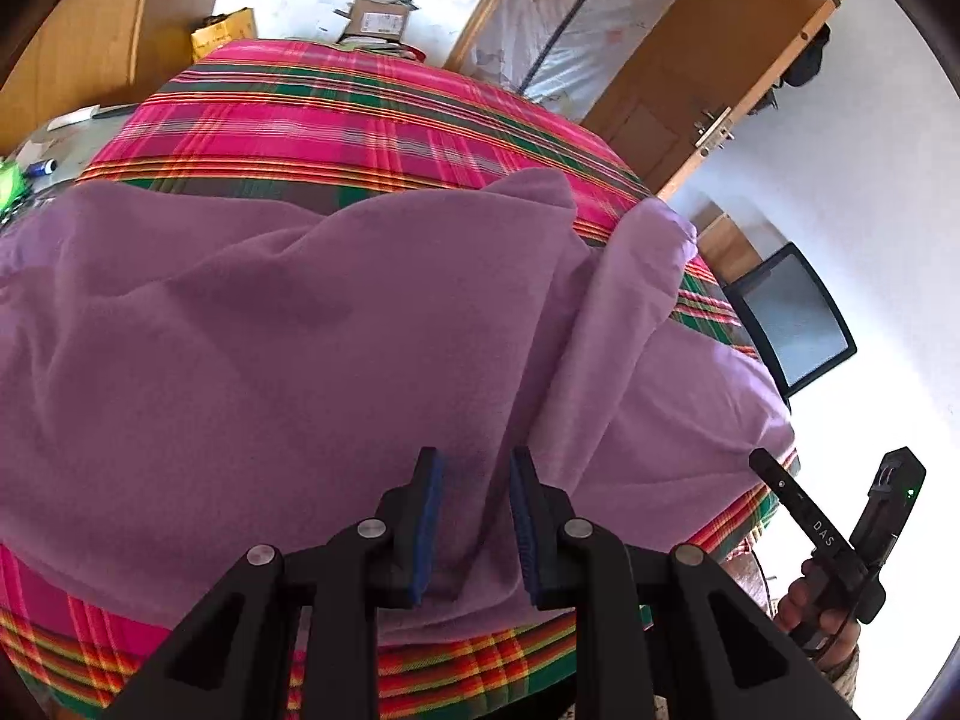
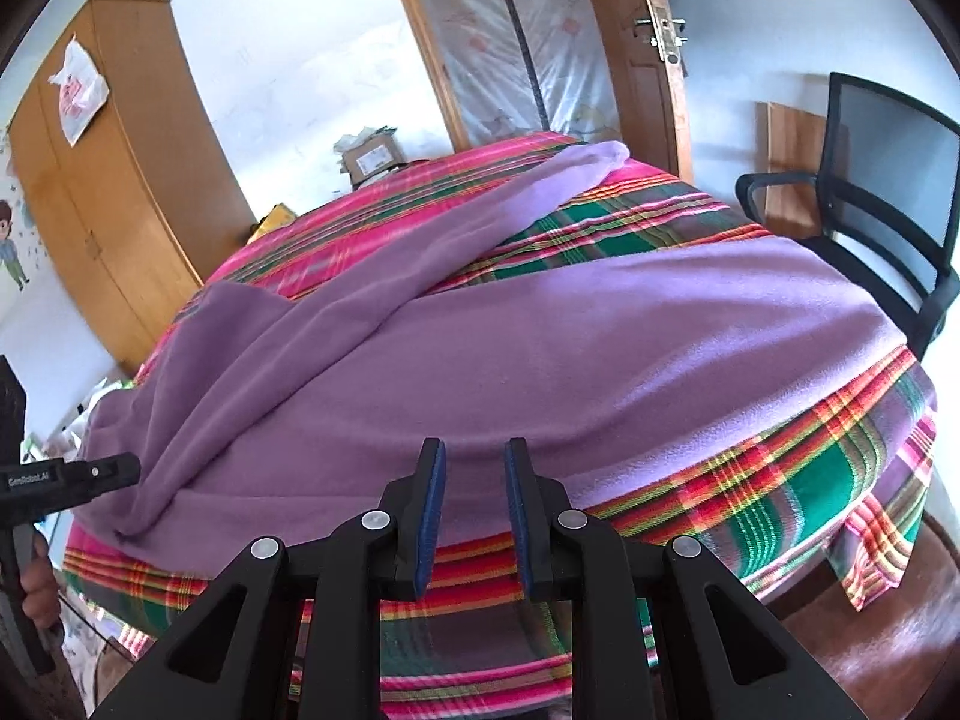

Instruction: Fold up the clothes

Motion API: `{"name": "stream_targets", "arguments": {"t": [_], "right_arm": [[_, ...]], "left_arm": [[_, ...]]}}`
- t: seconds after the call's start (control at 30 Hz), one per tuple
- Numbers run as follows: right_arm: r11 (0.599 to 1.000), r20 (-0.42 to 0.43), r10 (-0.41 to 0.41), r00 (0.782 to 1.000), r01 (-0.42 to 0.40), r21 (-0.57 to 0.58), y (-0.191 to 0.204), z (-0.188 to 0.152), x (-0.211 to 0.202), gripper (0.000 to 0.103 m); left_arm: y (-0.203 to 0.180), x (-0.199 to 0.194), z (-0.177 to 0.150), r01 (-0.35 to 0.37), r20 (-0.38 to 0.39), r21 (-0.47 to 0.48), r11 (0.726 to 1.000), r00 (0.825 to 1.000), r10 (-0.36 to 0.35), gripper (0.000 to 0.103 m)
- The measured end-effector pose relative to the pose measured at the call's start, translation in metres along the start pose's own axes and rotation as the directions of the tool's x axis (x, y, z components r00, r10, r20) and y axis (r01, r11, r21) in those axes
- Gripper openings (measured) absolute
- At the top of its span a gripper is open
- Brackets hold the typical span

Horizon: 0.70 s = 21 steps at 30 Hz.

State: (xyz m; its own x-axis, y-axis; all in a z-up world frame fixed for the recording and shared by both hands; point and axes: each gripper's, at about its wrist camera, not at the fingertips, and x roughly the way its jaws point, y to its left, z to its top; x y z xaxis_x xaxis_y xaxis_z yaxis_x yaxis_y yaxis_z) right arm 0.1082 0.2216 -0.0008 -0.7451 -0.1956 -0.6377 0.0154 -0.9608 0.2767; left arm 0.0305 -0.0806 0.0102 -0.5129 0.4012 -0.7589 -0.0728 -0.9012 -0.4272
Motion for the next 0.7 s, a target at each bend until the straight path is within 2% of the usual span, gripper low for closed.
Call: {"name": "stream_targets", "arguments": {"t": [0.1,0.27,0.7], "right_arm": [[1.000,-0.009,0.016,1.000,-0.016,0.020,-0.003,-0.002,0.006,0.021],[0.998,-0.017,0.041,0.999,-0.041,0.042,-0.004,-0.008,0.008,0.021],[0.994,0.041,0.049,0.998,-0.053,0.097,-0.010,-0.035,-0.020,0.021]], "left_arm": [[0.004,-0.005,-0.006,-0.030,0.011,-0.011,0.999,0.999,0.030,0.023],[0.013,-0.009,-0.014,-0.042,0.010,-0.055,0.998,0.999,0.042,0.023],[0.018,-0.023,-0.028,-0.055,0.026,-0.074,0.996,0.998,0.057,0.023]]}}
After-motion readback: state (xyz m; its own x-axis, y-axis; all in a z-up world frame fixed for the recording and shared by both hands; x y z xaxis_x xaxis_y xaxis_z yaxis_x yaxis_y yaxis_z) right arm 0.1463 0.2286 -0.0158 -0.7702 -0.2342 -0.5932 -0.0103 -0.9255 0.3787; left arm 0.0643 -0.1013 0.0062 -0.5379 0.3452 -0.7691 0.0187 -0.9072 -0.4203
